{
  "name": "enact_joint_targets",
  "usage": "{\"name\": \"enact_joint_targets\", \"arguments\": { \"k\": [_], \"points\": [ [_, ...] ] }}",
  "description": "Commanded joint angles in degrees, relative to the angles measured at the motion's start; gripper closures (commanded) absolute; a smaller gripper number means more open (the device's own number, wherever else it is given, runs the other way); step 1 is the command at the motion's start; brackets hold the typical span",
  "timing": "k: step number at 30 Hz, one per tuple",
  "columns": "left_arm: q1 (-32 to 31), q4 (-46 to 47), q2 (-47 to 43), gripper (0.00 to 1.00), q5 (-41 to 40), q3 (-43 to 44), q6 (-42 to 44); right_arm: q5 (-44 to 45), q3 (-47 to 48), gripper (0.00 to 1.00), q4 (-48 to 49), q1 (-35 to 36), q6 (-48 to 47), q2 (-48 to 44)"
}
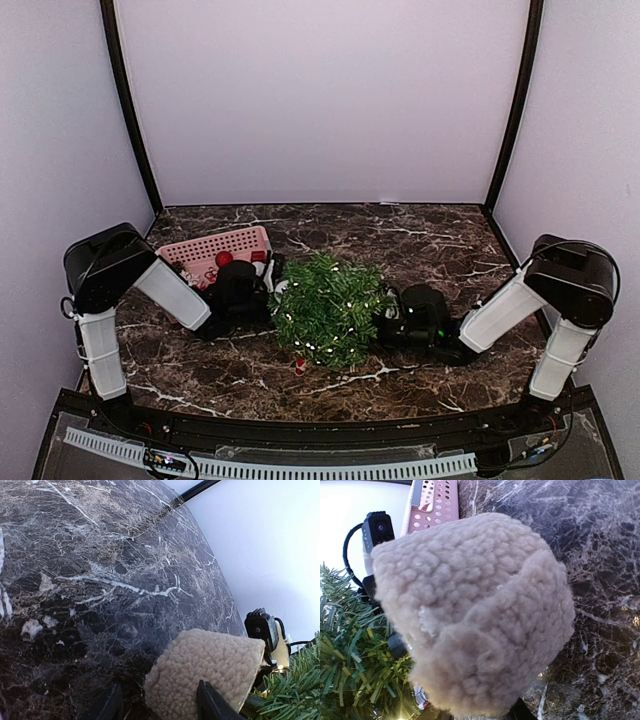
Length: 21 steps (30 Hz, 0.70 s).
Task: Decorate the small christmas tree
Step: Turn around the Christmas tree at the center of the board.
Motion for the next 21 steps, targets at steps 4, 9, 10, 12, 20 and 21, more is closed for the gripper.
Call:
{"name": "enact_joint_targets", "arguments": {
  "k": [4, 9, 10, 12, 20, 21],
  "points": [
    [-0.4, -1.1, 0.6, 0.47, 2.7, 1.7, 0.7, 0.3, 2.4, 0.72, 6.9, 0.5, 4.8, 0.2],
    [-0.5, -2.8, 0.5, 0.48, 3.1, 2.1, 0.7, -0.2, 2.7, 0.76, 7.7, 0.5, 8.4, 0.1],
    [-0.5, -3.2, 0.5, 0.48, 3.2, 2.2, 0.7, -0.1, 2.7, 0.76, 7.8, 0.5, 9.3, -0.1],
    [-0.5, -4.4, 0.1, 0.48, 3.2, 2.4, 0.7, -0.2, 2.9, 0.76, 8.0, 0.3, 11.2, -0.6],
    [-0.5, -17.6, -3.5, 0.48, 1.5, 5.1, 4.8, 0.7, 3.0, 0.76, 6.2, -0.4, 19.0, -2.8],
    [-0.5, -18.7, -3.8, 0.48, 1.1, 5.3, 5.1, 1.0, 3.0, 0.76, 5.8, -0.5, 19.6, -3.2]
  ]
}}
